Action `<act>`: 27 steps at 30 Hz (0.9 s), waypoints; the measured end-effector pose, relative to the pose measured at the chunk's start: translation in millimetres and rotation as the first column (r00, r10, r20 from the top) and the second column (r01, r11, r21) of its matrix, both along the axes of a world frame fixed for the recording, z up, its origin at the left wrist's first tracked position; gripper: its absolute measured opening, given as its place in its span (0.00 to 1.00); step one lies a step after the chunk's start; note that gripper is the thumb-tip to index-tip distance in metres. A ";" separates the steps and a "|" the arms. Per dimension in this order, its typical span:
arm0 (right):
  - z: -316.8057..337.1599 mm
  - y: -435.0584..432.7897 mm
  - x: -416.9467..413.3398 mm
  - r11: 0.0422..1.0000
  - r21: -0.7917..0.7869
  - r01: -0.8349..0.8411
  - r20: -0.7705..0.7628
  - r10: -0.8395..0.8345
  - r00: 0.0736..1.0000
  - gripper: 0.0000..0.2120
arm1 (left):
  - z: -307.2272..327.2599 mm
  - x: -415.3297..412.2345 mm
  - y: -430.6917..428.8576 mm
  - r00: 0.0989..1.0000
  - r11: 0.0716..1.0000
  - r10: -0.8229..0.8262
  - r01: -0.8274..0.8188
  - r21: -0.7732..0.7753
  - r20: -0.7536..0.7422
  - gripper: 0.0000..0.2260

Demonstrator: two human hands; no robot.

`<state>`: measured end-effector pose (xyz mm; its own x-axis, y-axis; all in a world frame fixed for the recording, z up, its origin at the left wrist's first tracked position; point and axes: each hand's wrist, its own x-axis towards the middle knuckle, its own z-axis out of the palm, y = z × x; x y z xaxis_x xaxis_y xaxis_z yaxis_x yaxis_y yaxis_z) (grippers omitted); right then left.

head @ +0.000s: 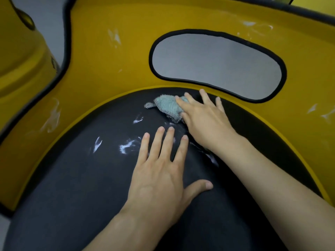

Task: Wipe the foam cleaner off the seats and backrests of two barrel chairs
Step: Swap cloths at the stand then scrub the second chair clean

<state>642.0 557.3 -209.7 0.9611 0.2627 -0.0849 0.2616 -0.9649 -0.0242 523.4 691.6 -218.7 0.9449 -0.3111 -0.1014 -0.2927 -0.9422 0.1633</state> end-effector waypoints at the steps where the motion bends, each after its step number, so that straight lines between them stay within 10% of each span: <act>1: -1.9 6.0 8.9 1.000 0.014 -0.005 0.005 0.005 1.000 0.25 | 0.1 -1.8 1.0 1.000 1.000 0.004 -0.005 0.025 0.024 0.46; 27: 1.1 -7.4 -24.9 0.998 0.061 0.001 0.004 -0.001 1.000 0.27 | 3.2 22.6 54.7 0.986 1.000 -0.013 0.012 0.010 0.164 0.52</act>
<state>617.2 549.9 -208.6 0.9617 0.2663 -0.0645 0.2609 -0.9619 -0.0820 545.9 746.4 -215.5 0.9451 -0.3228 0.0515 -0.3265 -0.9394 0.1041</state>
